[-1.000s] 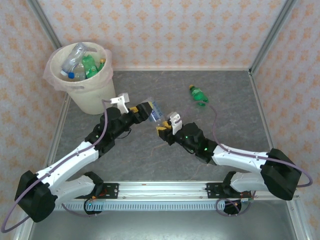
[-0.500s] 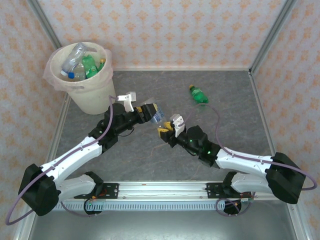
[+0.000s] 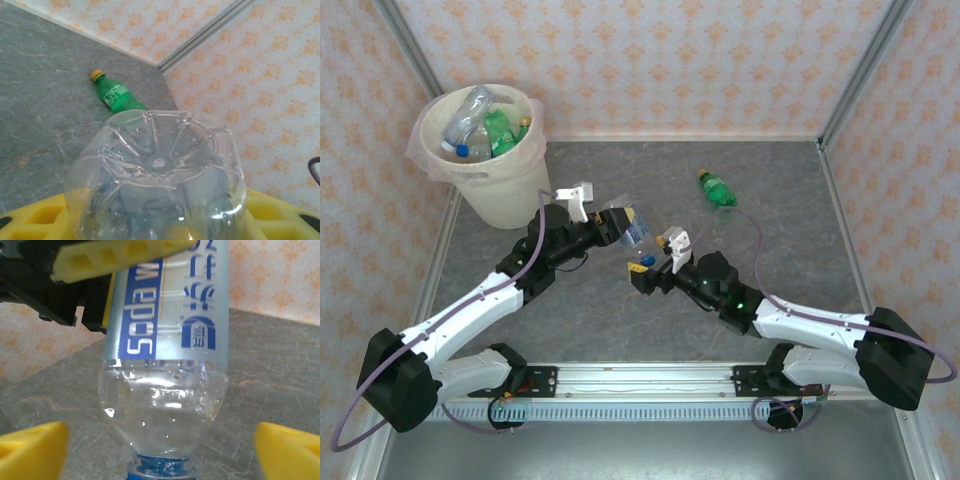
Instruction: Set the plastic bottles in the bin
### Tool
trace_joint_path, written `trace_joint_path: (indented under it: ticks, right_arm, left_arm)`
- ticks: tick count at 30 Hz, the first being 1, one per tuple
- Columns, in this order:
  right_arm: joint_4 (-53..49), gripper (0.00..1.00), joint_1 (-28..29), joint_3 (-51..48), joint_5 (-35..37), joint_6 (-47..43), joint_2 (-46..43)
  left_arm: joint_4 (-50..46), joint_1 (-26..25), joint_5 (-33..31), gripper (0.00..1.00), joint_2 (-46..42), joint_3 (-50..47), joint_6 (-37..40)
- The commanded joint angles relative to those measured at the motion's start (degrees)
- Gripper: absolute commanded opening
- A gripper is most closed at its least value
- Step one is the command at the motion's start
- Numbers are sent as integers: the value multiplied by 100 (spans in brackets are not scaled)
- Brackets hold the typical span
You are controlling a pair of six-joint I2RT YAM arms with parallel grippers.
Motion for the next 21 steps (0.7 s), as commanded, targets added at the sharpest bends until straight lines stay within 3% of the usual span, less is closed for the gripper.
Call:
trace_joint_path:
  ticks: [1, 12, 21]
  right_arm:
    - [301, 100, 25, -69, 190, 61, -217]
    - [373, 100, 28, -235, 515, 228, -630]
    - [495, 100, 25, -381, 531, 368, -868]
  left_arm:
    - [-312, 56, -563, 55, -287, 315, 254]
    - [-1205, 520, -2325, 53, -1000, 978, 928]
    - [-2007, 1011, -4553, 49, -794, 2363, 2118]
